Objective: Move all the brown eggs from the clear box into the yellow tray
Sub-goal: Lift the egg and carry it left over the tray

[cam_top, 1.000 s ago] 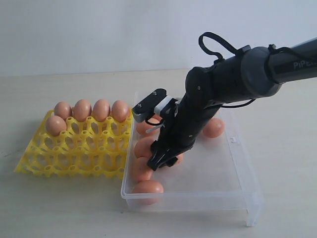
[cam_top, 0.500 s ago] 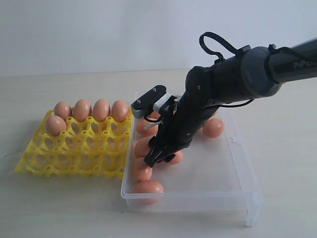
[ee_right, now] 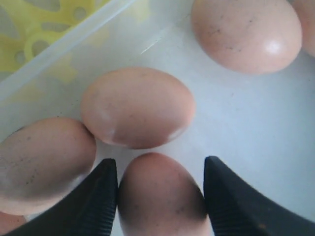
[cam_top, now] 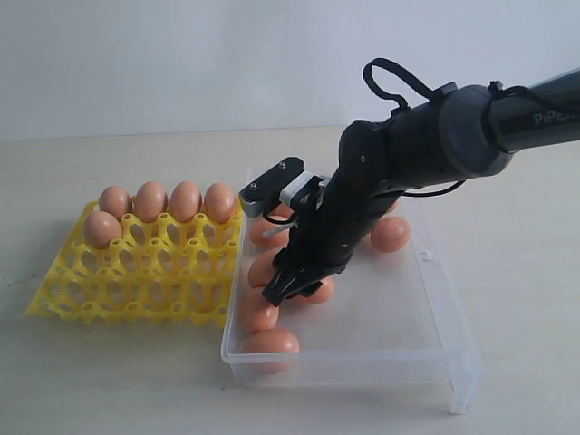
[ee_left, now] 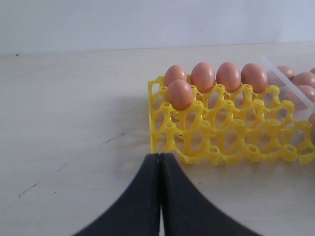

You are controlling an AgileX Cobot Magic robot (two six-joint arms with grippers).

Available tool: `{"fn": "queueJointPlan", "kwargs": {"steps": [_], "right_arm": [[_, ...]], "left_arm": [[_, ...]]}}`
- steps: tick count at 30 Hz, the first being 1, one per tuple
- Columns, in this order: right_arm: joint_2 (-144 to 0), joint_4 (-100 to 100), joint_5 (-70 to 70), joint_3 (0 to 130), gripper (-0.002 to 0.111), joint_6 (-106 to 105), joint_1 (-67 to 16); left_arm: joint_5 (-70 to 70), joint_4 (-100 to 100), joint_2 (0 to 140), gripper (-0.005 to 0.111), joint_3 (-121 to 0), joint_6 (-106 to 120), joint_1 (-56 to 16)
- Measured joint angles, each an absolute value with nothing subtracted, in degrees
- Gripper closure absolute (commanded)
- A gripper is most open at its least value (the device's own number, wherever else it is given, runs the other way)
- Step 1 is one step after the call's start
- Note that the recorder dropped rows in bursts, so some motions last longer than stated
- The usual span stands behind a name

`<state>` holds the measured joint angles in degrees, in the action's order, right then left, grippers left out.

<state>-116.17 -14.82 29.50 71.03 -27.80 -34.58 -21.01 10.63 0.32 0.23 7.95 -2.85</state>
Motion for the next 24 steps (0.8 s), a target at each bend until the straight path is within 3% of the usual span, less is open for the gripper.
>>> {"fn": "queueJointPlan", "kwargs": {"steps": [6, 16, 24], "right_arm": [[-110.0, -18.4, 23.5, 66.9, 0.108, -25.9, -34.6], [-99.3, -25.7, -10.0, 55.9, 0.108, -17.4, -42.5], [-103.7, -2.3, -23.2, 60.1, 0.108, 12.8, -46.1]], "left_arm": [[-21.0, 10.6, 0.3, 0.107, 0.2, 8.0, -2.9], [-21.0, 10.6, 0.3, 0.107, 0.2, 8.0, -2.9], [-21.0, 10.6, 0.3, 0.107, 0.2, 8.0, -2.9]]}}
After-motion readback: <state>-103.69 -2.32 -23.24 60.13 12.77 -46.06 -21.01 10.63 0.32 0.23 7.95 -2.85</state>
